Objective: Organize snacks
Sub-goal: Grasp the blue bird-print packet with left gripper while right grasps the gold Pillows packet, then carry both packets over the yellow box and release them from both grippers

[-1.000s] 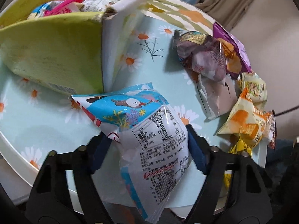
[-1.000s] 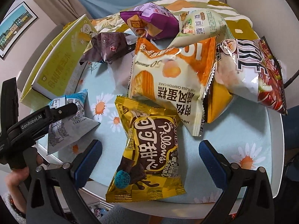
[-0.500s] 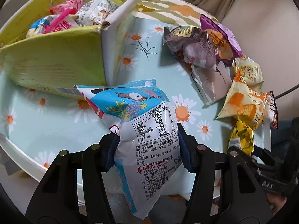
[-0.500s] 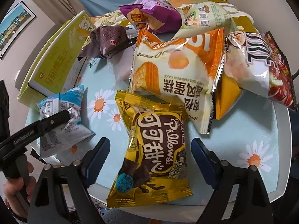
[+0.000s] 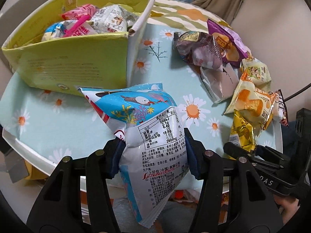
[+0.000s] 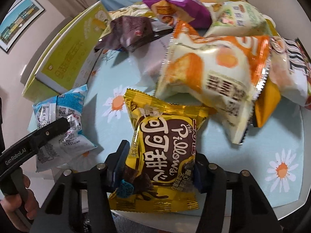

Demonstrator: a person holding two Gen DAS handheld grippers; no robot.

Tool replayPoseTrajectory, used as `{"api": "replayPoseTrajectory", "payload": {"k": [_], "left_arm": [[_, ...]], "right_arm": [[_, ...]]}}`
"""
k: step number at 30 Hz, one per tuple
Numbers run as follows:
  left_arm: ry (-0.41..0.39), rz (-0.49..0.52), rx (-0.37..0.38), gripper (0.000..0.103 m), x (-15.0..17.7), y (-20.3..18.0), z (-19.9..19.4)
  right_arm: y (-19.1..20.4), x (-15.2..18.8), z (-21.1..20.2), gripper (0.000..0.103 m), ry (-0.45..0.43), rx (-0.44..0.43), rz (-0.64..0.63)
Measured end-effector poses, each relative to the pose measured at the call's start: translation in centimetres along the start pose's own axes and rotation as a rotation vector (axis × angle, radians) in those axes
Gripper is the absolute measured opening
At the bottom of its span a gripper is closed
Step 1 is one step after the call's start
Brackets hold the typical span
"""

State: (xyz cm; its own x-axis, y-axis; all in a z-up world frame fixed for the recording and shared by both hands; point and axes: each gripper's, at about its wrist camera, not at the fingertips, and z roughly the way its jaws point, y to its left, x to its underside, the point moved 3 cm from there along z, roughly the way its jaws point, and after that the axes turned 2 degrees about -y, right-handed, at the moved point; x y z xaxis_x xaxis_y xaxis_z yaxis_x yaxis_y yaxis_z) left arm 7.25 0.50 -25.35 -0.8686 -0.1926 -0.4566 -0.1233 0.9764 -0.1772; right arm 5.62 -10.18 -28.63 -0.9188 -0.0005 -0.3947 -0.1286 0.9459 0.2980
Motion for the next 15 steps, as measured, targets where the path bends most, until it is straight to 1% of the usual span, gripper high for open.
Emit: {"api": "replayPoseTrajectory", "payload": {"k": [7,12,15], "left_arm": [[-0.039,-0.015,-0.005,0.053,0.1,-0.4,-2.7],[-0.076,-0.018,-0.01,0.053,0.0,-1.2,-5.2],[-0.107,-0.032,0.004,0.053,-0.5,-1.8,-7.4]], "right_arm": [[1.9,-0.6,-1.0,0.05,-0.02,-0.043,-0.061],[2.8,-1.7,-3.1,0.05,-0.055,-0.076,-0.097],[3.3,-2.6,-4.8,0.05,-0.079,-0.098,-0.116]]}}
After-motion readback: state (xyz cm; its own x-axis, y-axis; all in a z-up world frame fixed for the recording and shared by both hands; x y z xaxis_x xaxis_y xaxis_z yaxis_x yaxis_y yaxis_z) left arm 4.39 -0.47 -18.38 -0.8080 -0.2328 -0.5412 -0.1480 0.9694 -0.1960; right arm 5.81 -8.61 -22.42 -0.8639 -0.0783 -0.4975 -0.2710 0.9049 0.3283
